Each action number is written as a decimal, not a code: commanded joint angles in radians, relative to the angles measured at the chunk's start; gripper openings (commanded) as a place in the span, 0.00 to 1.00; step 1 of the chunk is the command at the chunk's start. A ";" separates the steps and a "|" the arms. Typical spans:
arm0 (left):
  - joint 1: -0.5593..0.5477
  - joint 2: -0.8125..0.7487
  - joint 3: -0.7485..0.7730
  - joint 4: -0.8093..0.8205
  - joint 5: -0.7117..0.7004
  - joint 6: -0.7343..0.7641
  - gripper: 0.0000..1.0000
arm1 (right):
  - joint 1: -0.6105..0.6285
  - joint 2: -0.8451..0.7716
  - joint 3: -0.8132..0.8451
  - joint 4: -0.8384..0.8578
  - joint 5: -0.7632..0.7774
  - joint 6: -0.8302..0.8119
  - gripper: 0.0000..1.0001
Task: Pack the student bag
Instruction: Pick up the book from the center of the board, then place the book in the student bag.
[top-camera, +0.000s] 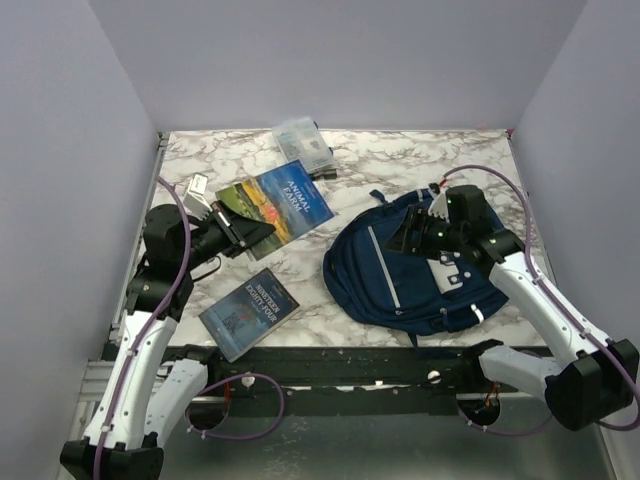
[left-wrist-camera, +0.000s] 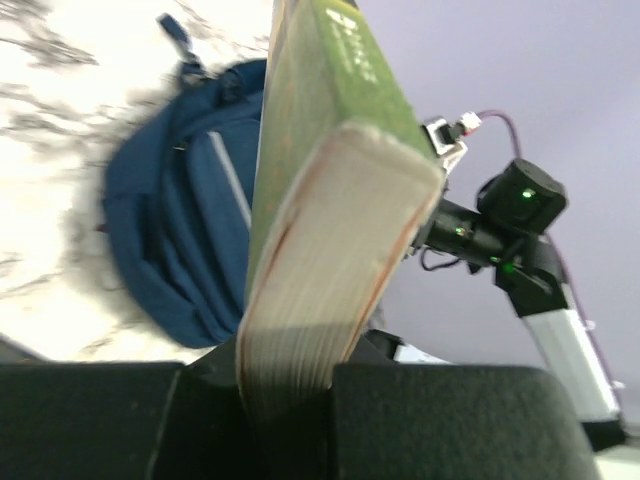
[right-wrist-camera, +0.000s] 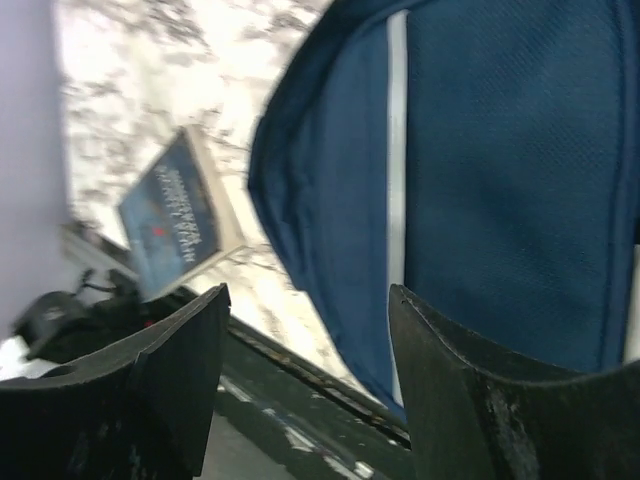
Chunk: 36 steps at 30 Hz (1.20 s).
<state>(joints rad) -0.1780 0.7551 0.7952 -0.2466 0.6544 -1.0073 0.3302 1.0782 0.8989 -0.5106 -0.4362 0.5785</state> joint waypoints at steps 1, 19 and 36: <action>0.023 -0.043 0.113 -0.447 -0.210 0.297 0.00 | 0.129 0.057 0.059 -0.130 0.266 -0.138 0.68; 0.035 -0.042 0.074 -0.472 -0.191 0.298 0.00 | 0.716 0.439 0.240 -0.209 0.850 -0.093 0.40; 0.035 -0.067 0.040 -0.439 -0.131 0.256 0.00 | 0.727 0.663 0.294 -0.048 0.860 -0.152 0.29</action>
<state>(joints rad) -0.1497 0.7162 0.8349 -0.7605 0.4702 -0.7292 1.0527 1.6932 1.1751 -0.6052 0.3923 0.4435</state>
